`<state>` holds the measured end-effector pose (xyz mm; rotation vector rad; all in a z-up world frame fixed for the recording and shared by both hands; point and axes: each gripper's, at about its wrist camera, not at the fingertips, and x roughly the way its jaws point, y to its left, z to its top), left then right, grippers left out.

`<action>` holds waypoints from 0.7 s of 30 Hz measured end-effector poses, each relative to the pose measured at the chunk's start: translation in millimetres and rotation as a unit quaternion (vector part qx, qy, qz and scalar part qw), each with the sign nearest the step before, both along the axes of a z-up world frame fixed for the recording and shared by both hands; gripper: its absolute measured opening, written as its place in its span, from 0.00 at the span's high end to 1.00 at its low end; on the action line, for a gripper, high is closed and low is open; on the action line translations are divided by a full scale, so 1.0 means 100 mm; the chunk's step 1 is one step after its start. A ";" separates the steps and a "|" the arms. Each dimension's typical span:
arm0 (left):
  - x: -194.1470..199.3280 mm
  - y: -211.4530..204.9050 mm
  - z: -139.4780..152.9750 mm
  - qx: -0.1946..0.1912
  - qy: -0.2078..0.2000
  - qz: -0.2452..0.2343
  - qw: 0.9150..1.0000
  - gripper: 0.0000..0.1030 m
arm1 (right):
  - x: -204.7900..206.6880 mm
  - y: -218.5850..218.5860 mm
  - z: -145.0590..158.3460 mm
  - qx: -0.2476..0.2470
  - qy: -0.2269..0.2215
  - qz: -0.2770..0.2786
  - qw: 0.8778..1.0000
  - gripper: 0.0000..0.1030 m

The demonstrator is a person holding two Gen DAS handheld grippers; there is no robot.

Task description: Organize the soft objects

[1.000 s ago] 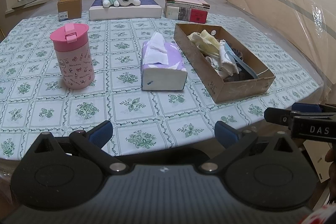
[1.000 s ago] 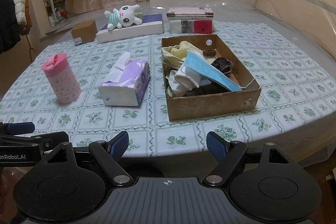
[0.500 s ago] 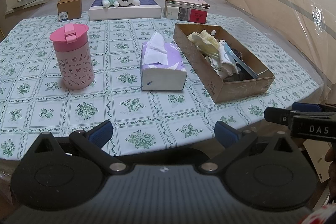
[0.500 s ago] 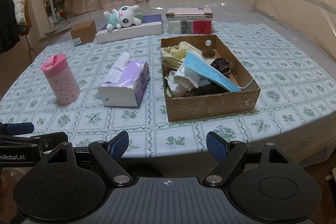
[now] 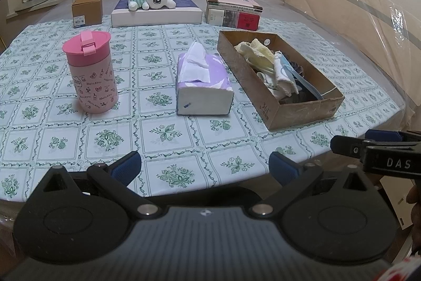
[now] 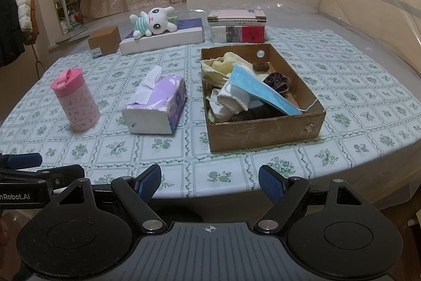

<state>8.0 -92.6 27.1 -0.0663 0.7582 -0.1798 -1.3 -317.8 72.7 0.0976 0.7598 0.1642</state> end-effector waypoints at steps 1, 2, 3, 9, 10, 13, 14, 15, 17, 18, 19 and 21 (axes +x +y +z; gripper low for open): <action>0.00 0.00 0.00 0.000 0.000 0.000 1.000 0.01 | 0.00 0.00 0.00 0.000 0.000 -0.001 1.000 0.22; 0.00 0.00 0.00 0.000 0.000 0.000 1.000 0.01 | 0.00 -0.01 0.01 0.000 0.000 -0.001 1.000 0.22; 0.00 0.00 0.00 0.000 0.000 0.000 1.000 0.01 | 0.00 -0.01 0.01 0.000 0.000 -0.001 1.000 0.22; 0.00 0.00 0.01 0.000 -0.001 0.000 1.000 0.01 | 0.01 -0.02 0.01 0.000 0.000 -0.001 1.000 0.22; 0.01 -0.01 0.01 0.000 -0.001 0.000 1.000 0.01 | 0.01 -0.02 0.01 0.000 0.000 -0.001 1.000 0.22; 0.01 -0.01 0.01 0.001 -0.001 0.000 1.000 0.01 | 0.01 -0.02 0.01 0.000 0.000 -0.001 1.000 0.22; 0.01 0.00 0.02 0.001 -0.001 0.000 1.000 0.01 | 0.01 -0.02 0.01 0.000 0.000 -0.001 1.000 0.22; 0.01 -0.01 0.03 0.001 -0.001 0.000 1.000 0.01 | 0.01 -0.02 0.01 0.000 0.000 -0.001 1.000 0.22; 0.02 0.00 0.04 -0.001 -0.002 0.001 1.000 0.01 | 0.01 -0.02 0.01 0.000 0.000 -0.001 1.000 0.22; 0.03 0.00 0.04 -0.001 -0.002 0.002 1.000 0.01 | 0.01 -0.02 0.01 0.000 0.000 -0.001 1.000 0.22; 0.03 0.01 0.04 -0.001 -0.002 0.003 1.000 0.01 | 0.01 -0.02 0.01 0.000 0.000 -0.001 1.000 0.22; 0.04 0.02 0.05 -0.003 -0.004 0.003 1.000 0.01 | 0.01 -0.02 0.01 0.000 0.000 -0.001 1.000 0.22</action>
